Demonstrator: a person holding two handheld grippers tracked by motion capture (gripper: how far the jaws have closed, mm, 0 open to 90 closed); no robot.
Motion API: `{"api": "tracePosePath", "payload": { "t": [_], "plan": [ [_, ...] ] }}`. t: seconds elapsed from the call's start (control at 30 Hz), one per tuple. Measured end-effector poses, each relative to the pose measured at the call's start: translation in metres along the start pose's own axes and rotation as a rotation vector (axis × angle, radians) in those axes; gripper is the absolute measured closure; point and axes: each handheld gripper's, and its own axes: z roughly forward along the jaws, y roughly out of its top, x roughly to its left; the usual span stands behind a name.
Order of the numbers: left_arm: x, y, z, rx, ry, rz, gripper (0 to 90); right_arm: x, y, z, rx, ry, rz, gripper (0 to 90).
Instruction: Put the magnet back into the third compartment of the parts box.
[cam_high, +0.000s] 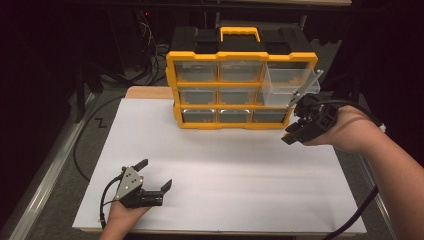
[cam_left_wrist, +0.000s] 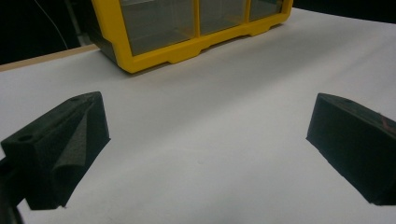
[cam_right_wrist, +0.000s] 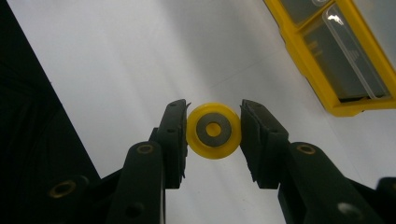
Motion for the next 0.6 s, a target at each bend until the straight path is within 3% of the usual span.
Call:
{"api": "tracePosePath", "payload": {
  "t": [0.6],
  "plan": [
    [0.000, 0.000, -0.001, -0.004, -0.003, -0.001, 0.1, -0.008, 0.013, -0.026, -0.003, -0.020, 0.007, 65.0]
  ]
}}
